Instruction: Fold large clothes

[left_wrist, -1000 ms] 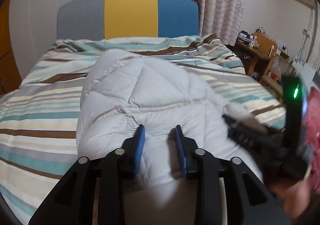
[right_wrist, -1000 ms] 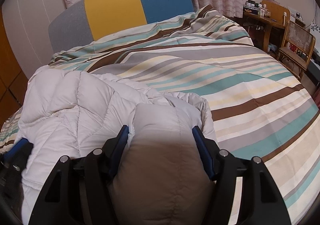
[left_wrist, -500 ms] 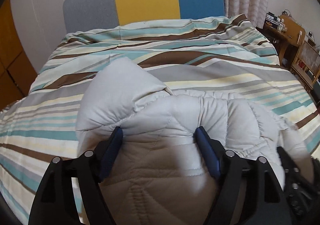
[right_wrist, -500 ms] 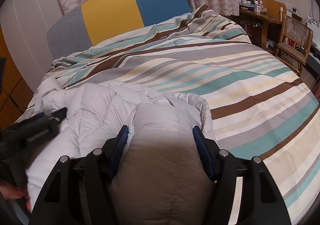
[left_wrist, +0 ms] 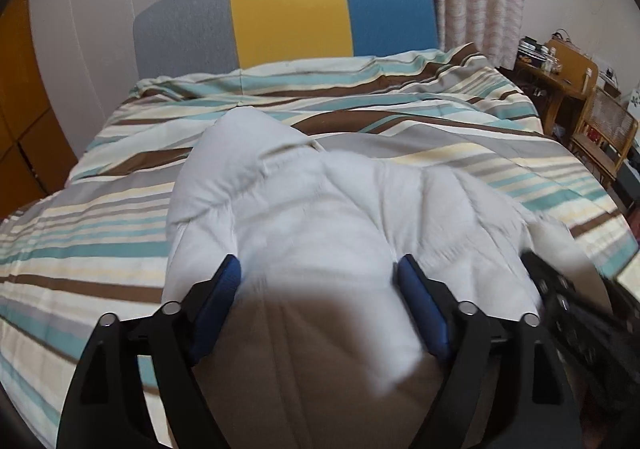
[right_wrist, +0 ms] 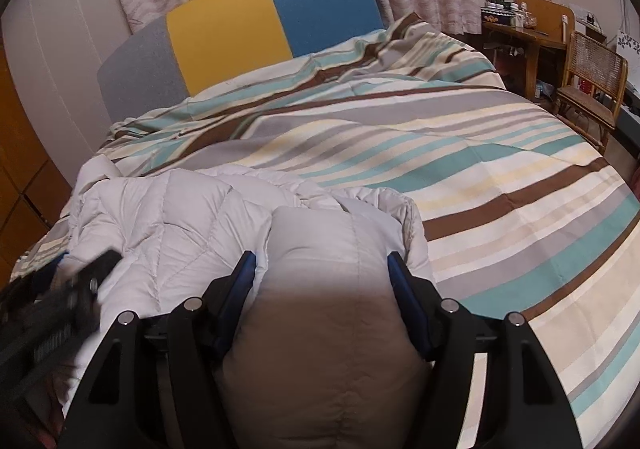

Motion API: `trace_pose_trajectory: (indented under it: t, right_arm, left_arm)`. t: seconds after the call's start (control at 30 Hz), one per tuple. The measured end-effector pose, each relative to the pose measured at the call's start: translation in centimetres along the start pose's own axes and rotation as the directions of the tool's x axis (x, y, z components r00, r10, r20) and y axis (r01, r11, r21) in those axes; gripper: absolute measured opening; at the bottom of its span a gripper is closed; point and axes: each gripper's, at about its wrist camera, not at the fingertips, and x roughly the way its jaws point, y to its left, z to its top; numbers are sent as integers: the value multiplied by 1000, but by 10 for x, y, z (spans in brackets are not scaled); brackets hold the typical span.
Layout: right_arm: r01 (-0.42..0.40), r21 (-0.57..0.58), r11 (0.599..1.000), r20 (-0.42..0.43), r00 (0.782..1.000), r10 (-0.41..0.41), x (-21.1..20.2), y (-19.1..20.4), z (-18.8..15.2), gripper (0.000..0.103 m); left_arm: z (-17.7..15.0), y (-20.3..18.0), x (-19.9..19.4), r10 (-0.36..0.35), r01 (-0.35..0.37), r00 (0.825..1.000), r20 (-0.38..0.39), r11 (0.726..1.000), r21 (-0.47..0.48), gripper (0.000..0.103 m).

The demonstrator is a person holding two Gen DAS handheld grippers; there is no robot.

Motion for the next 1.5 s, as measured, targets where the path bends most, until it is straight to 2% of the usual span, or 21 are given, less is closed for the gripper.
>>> trace_pose_trajectory:
  t: [0.1,0.13,0.3,0.43,0.53,0.63,0.73,0.83,0.9,1.0,1.1,1.2,1.27,1.37,1.43,1.5]
  right_arm:
    - [-10,-20,1000,-30,999,10,-8,2,7,64]
    - [-17,-26,1000,-41,999,16,-14,3,12,59]
    - [-91,2,996,7,996,91,-49,5,41,55]
    - [-74,-96,993,-59,996,69,-28,23,55,54]
    - [-22,-172,985,-88,996,6,1,23,42,55]
    - [-40,-96,995,-73,997,33,17,7,27,56]
    - [-38,-29,999,-27,999,37,23,-4,16,57]
    - [-8,-38,999,-20,1000,7,23,-2,17,59]
    - [-40,-33,999,-34,999,39,21,-3,20,59]
    - [-70,-18,997,-54,996,69,7,-7,29,62]
    - [-63,-43,997,59,996,65,-37,0,38,60]
    - [-72,-139,988,102,991,86,-60,22,41,51]
    - [-61,-206,977,32,997,69,-44,36,37,35]
    - [-4,-229,973,-22,1000,-1,-9,34,25,34]
    - [2,-219,976,-6,1000,-4,0,29,16,34]
    - [14,-205,979,5,1000,-14,3,26,9,34]
  left_arm:
    - [-4,-5,-11,1,-2,1000,18,1000,27,82]
    - [-2,-4,-12,0,0,1000,10,1000,30,82]
    - [13,3,-5,-32,31,998,-45,999,-20,87]
    - [26,-2,-1,6,-5,998,-60,1000,17,87]
    - [24,-6,2,8,-6,999,-42,998,57,88]
    - [18,-5,15,-27,28,999,-44,999,25,90]
    - [13,-10,25,-23,23,1000,-18,999,30,91]
    - [11,-14,33,-4,4,1000,-14,999,41,92]
    - [10,-13,34,-7,7,1000,-11,999,39,92]
    - [8,-13,32,0,0,1000,1,999,45,92]
    - [8,-12,31,1,-1,1000,6,999,43,92]
    - [8,-12,30,3,-3,1000,7,999,41,92]
    - [8,-10,29,0,0,1000,4,999,36,93]
    - [8,-3,21,-22,22,1000,0,1000,8,95]
    - [6,1,10,-11,11,1000,-6,1000,-15,99]
    - [-3,4,-4,-41,41,999,5,999,-36,99]
